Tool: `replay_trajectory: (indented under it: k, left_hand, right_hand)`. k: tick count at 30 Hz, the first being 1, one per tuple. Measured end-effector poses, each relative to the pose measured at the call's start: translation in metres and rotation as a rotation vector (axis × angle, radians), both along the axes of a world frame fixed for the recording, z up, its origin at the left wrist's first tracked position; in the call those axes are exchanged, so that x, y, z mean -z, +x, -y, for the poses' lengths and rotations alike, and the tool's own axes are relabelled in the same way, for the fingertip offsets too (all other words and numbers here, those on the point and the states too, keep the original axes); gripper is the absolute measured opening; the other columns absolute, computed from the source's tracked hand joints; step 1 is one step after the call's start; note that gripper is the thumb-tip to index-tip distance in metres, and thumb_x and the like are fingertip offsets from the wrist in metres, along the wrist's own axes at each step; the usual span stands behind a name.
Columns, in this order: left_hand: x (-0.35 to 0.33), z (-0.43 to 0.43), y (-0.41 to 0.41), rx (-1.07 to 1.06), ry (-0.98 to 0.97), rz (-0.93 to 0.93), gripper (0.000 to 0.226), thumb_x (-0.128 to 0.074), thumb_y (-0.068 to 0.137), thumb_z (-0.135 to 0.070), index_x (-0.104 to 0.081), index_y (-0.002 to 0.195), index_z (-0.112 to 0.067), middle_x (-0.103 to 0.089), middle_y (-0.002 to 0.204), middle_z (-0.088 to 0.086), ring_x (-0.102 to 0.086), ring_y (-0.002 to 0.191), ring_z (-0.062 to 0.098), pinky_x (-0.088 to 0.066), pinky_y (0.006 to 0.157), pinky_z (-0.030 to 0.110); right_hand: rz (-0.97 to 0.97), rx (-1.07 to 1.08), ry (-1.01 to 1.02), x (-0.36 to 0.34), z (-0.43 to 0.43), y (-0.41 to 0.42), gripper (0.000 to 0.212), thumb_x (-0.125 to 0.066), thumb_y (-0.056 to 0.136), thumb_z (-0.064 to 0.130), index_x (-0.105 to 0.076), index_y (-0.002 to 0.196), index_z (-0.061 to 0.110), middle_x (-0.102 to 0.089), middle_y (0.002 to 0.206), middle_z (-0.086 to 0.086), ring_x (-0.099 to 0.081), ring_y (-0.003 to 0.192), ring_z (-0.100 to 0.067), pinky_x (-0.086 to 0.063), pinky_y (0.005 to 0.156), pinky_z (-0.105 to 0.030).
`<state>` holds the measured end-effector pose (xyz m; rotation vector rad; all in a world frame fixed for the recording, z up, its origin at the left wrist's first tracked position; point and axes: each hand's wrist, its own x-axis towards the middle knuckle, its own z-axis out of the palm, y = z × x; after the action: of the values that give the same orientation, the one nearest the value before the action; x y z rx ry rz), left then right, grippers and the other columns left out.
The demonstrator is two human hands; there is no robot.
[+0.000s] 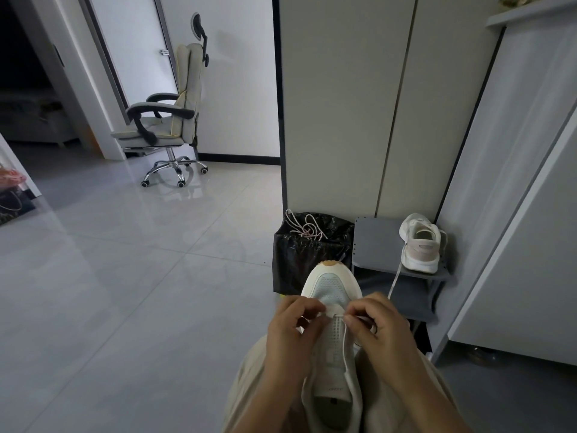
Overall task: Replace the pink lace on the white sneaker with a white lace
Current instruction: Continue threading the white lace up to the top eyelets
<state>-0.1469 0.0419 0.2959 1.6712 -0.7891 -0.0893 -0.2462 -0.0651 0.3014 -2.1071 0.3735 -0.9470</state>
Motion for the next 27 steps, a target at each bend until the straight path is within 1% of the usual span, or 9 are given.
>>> replay_trajectory:
  k: [5,7,9,13,16,19,21,24,27]
  left_hand:
    - [0.003,0.002,-0.004,-0.031,-0.05,0.026,0.037,-0.071,0.075,0.002,-0.061,0.075,-0.034,-0.058,0.094,-0.015,-0.058,0.081,0.006,-0.044,0.068,0.009]
    - [0.006,0.002,-0.007,-0.053,-0.086,0.019,0.039,-0.07,0.076,0.005,-0.061,0.075,-0.034,-0.059,0.091,-0.018,-0.058,0.081,0.005,-0.043,0.068,0.008]
    - [0.007,0.001,-0.008,-0.063,-0.11,0.015,0.039,-0.069,0.076,0.006,-0.061,0.076,-0.033,-0.059,0.089,-0.021,-0.058,0.081,0.004,-0.043,0.067,0.008]
    - [0.006,0.003,-0.008,-0.051,-0.115,0.027,0.034,-0.069,0.077,0.001,-0.061,0.075,-0.032,-0.059,0.09,-0.017,-0.058,0.082,0.002,-0.043,0.068,0.007]
    - [0.006,0.005,-0.009,-0.04,-0.12,0.013,0.034,-0.068,0.078,0.001,-0.06,0.074,-0.032,-0.058,0.089,-0.019,-0.058,0.082,0.002,-0.043,0.069,0.007]
    - [0.007,0.006,-0.01,-0.04,-0.125,-0.009,0.033,-0.067,0.079,0.001,-0.06,0.074,-0.031,-0.058,0.089,-0.019,-0.058,0.082,0.002,-0.043,0.069,0.007]
    - [0.008,0.005,-0.009,-0.049,-0.128,-0.013,0.035,-0.067,0.079,0.004,-0.06,0.074,-0.03,-0.058,0.089,-0.018,-0.058,0.082,0.002,-0.043,0.069,0.007]
    - [0.008,0.004,-0.008,-0.046,-0.155,-0.018,0.021,-0.065,0.077,-0.009,-0.061,0.075,-0.03,-0.058,0.089,-0.015,-0.058,0.081,0.003,-0.043,0.068,0.008]
    - [0.008,0.005,-0.008,-0.034,-0.159,-0.022,0.014,-0.061,0.074,-0.017,-0.06,0.074,-0.031,-0.057,0.088,-0.015,-0.057,0.082,0.003,-0.043,0.069,0.008]
  right_hand:
    - [0.023,0.007,0.127,0.004,-0.003,0.0,0.022,-0.052,0.075,0.044,-0.061,0.075,0.024,-0.056,0.089,0.013,-0.056,0.081,-0.003,-0.041,0.069,-0.006]
    - [-0.011,0.015,0.144,0.008,-0.004,0.002,0.01,-0.06,0.08,0.032,-0.061,0.075,0.023,-0.056,0.082,0.008,-0.056,0.082,-0.004,-0.041,0.069,-0.007]
    - [-0.027,0.033,0.142,0.01,-0.006,0.003,0.011,-0.065,0.082,0.018,-0.06,0.074,0.024,-0.056,0.079,0.008,-0.055,0.083,-0.004,-0.041,0.07,-0.007]
    - [0.018,0.052,0.191,0.007,-0.01,0.002,0.001,-0.059,0.076,0.024,-0.059,0.075,0.023,-0.056,0.079,0.006,-0.057,0.083,-0.005,-0.042,0.07,-0.006]
    - [0.052,0.071,0.234,0.008,-0.009,0.001,0.015,-0.065,0.083,0.01,-0.06,0.076,0.022,-0.058,0.08,0.002,-0.058,0.08,-0.004,-0.043,0.069,-0.006]
    - [0.037,0.073,0.21,0.009,-0.009,0.002,0.023,-0.066,0.081,0.001,-0.06,0.075,0.023,-0.058,0.08,0.002,-0.057,0.081,-0.005,-0.042,0.069,-0.006]
    - [0.017,0.08,0.151,0.011,-0.008,0.003,0.022,-0.066,0.082,0.006,-0.058,0.075,0.025,-0.057,0.081,0.006,-0.057,0.082,-0.004,-0.042,0.069,-0.006]
    - [-0.008,0.115,-0.045,0.013,-0.009,0.004,0.008,-0.056,0.083,0.03,-0.055,0.076,0.027,-0.053,0.083,0.013,-0.054,0.082,0.0,-0.039,0.071,-0.004]
    - [-0.006,0.178,-0.174,0.014,-0.009,0.004,0.013,-0.047,0.082,0.035,-0.054,0.079,0.024,-0.047,0.082,0.016,-0.048,0.078,0.001,-0.036,0.073,-0.003]
